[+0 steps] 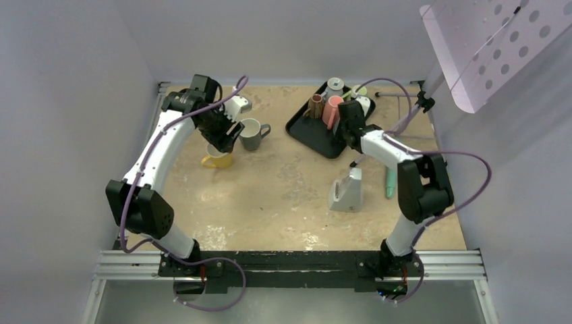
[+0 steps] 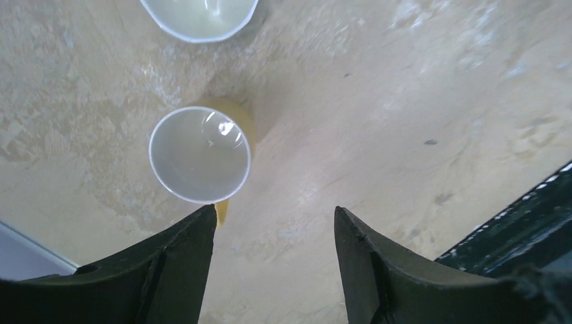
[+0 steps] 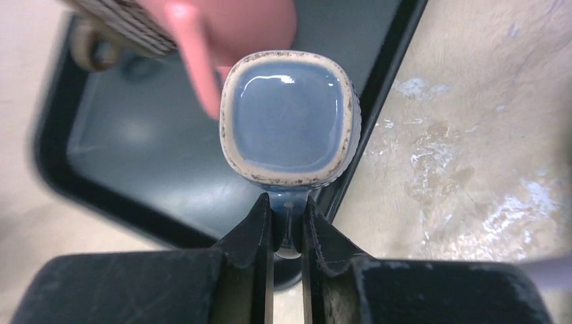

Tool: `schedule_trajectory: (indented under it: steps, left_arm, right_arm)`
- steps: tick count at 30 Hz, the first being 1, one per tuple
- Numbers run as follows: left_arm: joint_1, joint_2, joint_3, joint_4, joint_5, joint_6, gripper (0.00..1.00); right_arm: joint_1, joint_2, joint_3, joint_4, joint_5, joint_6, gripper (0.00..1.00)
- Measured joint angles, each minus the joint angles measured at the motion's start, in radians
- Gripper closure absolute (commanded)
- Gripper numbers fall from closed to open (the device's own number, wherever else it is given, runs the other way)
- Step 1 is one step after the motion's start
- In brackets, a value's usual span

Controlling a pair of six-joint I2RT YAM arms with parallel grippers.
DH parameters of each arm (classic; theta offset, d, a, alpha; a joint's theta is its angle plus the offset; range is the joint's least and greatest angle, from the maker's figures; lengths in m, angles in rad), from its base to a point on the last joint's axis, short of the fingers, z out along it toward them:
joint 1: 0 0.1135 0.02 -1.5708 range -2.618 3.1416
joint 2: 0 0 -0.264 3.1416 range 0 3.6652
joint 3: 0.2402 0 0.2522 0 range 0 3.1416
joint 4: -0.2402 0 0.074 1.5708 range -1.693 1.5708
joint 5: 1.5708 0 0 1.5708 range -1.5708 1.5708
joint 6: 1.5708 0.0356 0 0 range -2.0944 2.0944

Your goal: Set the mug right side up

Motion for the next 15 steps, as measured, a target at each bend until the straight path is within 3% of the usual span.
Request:
schedule_trajectory:
  steps: [8, 15]
  left_arm:
    - [0.0, -0.11, 0.099, 0.046, 0.291, -0.227, 0.17]
    - [-0.001, -0.127, 0.085, 0.271, 0.612, -0.613, 0.15]
  right_arm:
    - [0.014, -0.393, -0.071, 0.065, -0.144, -0.027, 1.0]
    - [0.098, -0.587, -0.195, 0.368, -0.452, 0.068, 1.0]
